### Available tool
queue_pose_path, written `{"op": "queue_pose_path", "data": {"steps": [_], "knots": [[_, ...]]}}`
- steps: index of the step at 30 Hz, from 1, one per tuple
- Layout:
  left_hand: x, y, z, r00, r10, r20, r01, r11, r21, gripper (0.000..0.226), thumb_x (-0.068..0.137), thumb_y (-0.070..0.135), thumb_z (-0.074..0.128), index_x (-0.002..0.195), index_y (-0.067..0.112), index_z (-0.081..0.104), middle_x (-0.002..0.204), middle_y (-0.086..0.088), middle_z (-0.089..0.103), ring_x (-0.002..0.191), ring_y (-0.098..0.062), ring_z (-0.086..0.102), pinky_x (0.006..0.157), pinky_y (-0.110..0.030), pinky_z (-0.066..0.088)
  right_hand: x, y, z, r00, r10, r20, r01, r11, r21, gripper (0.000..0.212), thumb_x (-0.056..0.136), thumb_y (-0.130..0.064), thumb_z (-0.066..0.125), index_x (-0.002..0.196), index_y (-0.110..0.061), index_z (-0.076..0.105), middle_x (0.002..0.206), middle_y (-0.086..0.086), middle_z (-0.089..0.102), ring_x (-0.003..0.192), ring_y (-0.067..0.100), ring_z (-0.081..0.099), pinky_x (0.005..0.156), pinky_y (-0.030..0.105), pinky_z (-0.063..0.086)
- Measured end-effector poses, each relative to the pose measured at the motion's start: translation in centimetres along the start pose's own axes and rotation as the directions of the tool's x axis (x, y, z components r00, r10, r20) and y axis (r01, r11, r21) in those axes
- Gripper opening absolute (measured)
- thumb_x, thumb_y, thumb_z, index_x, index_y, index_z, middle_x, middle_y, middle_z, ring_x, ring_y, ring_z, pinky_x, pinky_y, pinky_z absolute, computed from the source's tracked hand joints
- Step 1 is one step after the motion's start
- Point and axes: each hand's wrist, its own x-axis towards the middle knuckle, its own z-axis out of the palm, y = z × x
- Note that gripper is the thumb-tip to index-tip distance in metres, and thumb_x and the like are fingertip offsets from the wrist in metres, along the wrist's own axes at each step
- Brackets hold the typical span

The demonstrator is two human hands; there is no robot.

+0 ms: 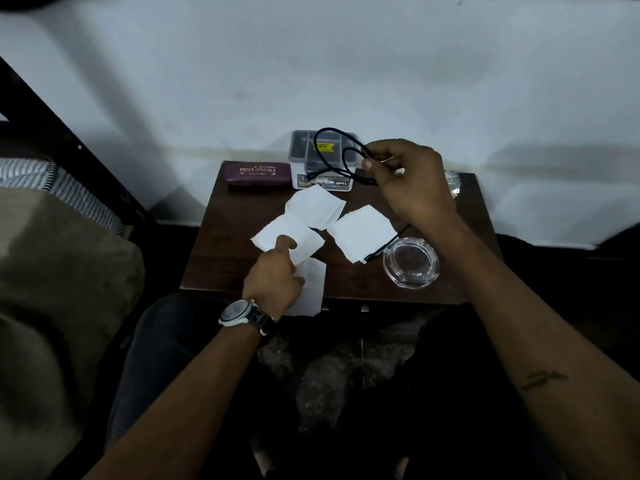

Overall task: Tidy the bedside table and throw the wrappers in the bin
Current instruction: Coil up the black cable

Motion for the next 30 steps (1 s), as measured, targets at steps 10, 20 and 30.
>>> {"op": "queue_pose_path", "data": {"steps": [10,20,30], "knots": [[2.4,2.5,-0.3,0.989,-0.045,-0.144,0.023,0.988,-0.153,0.044,0.083,0.026,0.078,0.123,0.028,0.059,0.089,0.014,0.078,0.092,-0.020,0.073,0.078,-0.037,0.058,-0.1,-0.1,-0.6,0.999,-0.031,-0.024,0.032,0.999,0.029,0.019,0.093,-0.016,0.071,0.111,-0.019,0.077,0.096,-0.013,0.071,0.079,-0.014,0.060,0.070,0.005,0.048],[4.3,4.2,-2.1,0.962,-0.082,-0.261,-0.026,0.922,-0.386,0.055,0.085,0.030,0.082,0.133,0.019,0.059,0.126,0.003,0.065,0.102,-0.008,0.066,0.087,-0.031,0.054,0.7,-1.9,-1.1,0.999,-0.046,-0.013,0.047,0.997,0.068,0.018,0.094,-0.017,0.070,0.109,-0.025,0.077,0.093,-0.021,0.071,0.080,-0.008,0.063,0.065,0.005,0.046],[1.6,13.0,-17.3,0.974,0.103,-0.204,-0.228,0.373,-0.899,0.040,0.096,0.018,0.075,0.131,0.019,0.057,0.116,-0.003,0.079,0.111,-0.017,0.075,0.087,-0.033,0.060,2.7,-12.4,-6.2,0.996,-0.091,-0.026,0.094,0.943,0.318,0.018,0.096,-0.012,0.069,0.112,-0.018,0.074,0.098,0.005,0.078,0.077,0.012,0.074,0.063,0.021,0.055]]}}
